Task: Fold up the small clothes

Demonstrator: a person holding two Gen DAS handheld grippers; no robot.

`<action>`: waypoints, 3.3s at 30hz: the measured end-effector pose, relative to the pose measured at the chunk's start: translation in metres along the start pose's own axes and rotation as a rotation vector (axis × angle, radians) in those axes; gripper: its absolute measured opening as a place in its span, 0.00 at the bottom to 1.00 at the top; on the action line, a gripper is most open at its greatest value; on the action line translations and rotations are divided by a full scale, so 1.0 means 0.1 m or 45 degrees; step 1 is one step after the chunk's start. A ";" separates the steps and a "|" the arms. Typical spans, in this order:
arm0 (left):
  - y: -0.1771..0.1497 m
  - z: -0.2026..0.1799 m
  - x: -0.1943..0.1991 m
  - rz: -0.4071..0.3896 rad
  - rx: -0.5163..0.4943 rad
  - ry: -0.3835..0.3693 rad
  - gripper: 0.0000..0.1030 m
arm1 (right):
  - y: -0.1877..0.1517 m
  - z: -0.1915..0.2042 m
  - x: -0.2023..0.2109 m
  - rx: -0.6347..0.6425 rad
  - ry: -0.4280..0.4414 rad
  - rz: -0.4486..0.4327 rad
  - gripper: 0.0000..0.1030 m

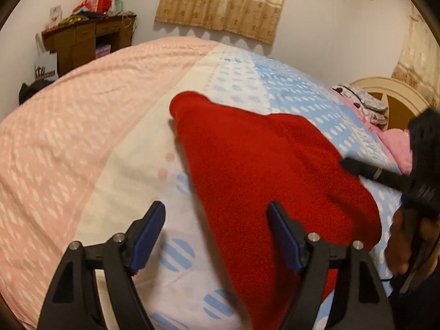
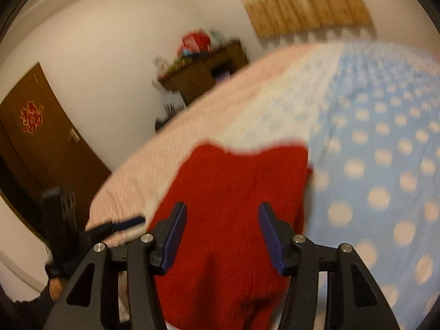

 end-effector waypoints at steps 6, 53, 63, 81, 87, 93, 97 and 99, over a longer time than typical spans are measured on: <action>-0.02 -0.03 0.08 0.000 0.013 0.020 0.87 | -0.29 -0.41 -0.07 -0.130 -0.157 0.061 0.54; 0.51 -0.48 0.87 -0.287 -0.104 -0.087 0.94 | 0.01 0.53 1.12 0.085 -0.357 -0.308 0.61; 0.49 -0.44 0.86 -0.275 -0.104 -0.045 0.99 | 0.05 0.57 1.20 0.087 -0.356 -0.341 0.61; 0.57 -0.38 0.89 -0.287 -0.096 -0.004 1.00 | 0.10 0.77 1.23 0.163 -0.343 -0.356 0.61; 0.58 -0.35 0.88 -0.288 -0.096 0.008 1.00 | 0.09 0.80 1.20 0.184 -0.339 -0.351 0.61; 0.58 -0.33 0.88 -0.288 -0.093 0.015 1.00 | 0.09 0.83 1.19 0.201 -0.338 -0.353 0.61; 0.57 -0.31 0.86 -0.278 -0.091 0.020 1.00 | 0.09 0.85 1.18 0.210 -0.334 -0.349 0.61; 0.57 -0.31 0.86 -0.277 -0.092 0.024 1.00 | 0.09 0.86 1.18 0.216 -0.333 -0.350 0.61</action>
Point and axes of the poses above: each gripper's, at about its wrist camera, not at the fingertips, and x roughly against the way its jaws point, z to its left, y to its top, the point moved 9 cm from there along -x, roughly the way its jaws point, and after that the axes turned 9 degrees about -z, right-handed, at the moved point
